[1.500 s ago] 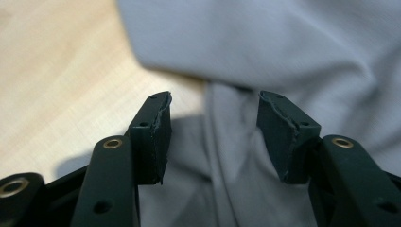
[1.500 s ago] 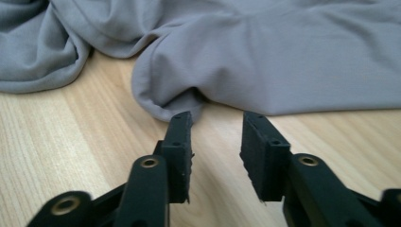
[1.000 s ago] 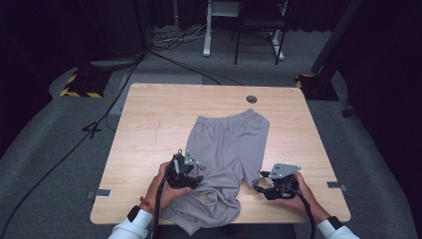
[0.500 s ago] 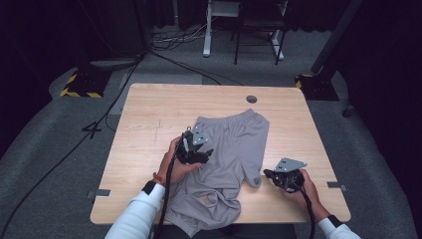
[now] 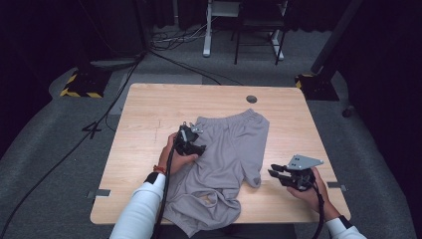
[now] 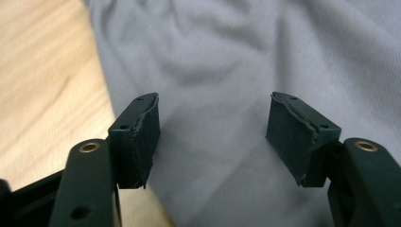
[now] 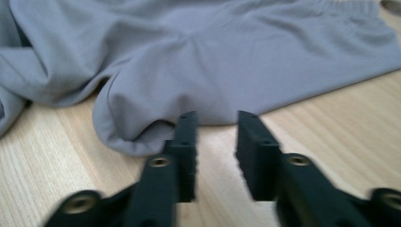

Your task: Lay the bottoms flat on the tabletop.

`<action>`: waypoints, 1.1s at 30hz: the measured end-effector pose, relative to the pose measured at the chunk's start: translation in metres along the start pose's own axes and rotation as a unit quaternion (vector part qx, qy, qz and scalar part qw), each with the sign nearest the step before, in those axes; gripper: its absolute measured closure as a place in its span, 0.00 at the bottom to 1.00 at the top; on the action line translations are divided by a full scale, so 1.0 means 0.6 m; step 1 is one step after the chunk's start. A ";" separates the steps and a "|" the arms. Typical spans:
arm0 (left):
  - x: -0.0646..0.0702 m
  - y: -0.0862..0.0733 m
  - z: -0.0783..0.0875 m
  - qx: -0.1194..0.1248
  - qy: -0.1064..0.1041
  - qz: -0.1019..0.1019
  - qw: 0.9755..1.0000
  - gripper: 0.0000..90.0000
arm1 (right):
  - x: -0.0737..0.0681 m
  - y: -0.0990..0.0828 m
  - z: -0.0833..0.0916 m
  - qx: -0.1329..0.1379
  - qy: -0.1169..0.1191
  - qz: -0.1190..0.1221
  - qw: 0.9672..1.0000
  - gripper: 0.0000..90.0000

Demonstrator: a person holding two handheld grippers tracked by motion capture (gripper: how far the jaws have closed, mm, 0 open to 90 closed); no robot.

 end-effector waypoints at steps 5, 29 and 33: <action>0.017 -0.023 0.014 0.003 -0.014 -0.015 1.000 0.41 | -0.029 -0.004 -0.021 -0.016 0.045 0.019 0.999 0.52; 0.051 -0.029 0.023 -0.011 -0.003 -0.028 1.000 0.41 | -0.036 0.035 -0.060 -0.011 -0.018 0.013 1.000 0.90; 0.024 -0.020 0.018 -0.008 0.012 -0.005 1.000 0.46 | -0.007 0.050 -0.016 0.025 -0.050 -0.015 0.998 0.90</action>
Point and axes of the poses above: each handheld gripper's, and its own axes: z roughly backward along the jaws, y roughly out of its top, x roughly to its right, the point moved 2 cm from there along -z, roughly forward along the jaws, and after that the axes turned 6 degrees about -x, right-handed, at the moved point
